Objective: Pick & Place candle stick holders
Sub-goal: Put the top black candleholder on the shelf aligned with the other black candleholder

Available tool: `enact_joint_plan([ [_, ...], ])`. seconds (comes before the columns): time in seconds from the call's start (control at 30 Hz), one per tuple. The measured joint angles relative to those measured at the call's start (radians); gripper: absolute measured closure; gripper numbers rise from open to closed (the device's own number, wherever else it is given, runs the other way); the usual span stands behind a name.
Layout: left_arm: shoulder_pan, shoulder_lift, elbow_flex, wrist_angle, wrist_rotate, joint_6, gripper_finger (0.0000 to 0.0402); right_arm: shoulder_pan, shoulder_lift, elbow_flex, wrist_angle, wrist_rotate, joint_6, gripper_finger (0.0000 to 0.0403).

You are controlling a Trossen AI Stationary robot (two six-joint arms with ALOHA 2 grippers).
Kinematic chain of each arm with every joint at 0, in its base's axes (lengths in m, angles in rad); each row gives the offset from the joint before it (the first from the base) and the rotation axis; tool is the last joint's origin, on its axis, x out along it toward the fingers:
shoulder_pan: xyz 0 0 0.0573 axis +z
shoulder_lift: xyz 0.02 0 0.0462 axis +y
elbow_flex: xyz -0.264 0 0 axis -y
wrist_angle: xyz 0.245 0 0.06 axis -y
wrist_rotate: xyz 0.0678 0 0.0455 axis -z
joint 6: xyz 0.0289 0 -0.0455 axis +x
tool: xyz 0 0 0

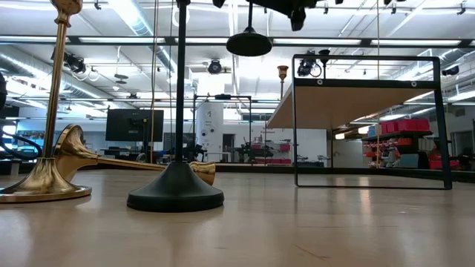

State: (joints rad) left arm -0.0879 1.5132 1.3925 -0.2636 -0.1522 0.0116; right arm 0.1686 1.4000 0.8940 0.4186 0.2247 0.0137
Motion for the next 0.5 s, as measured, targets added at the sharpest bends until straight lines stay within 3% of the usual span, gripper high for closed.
enact_joint_plan([
  [0.2,0.000,0.002,-0.001,0.010,0.022,0.000,0.0393,-0.011,0.039,0.000,0.071,-0.006,-0.030,0.0310],
  [0.37,0.000,0.002,-0.001,0.011,0.021,0.001,0.0381,-0.011,0.039,0.000,0.071,0.026,-0.042,0.0386],
  [0.5,0.000,0.002,-0.001,0.010,0.018,0.001,0.0369,-0.010,0.039,0.000,0.065,0.037,-0.040,0.0393],
])
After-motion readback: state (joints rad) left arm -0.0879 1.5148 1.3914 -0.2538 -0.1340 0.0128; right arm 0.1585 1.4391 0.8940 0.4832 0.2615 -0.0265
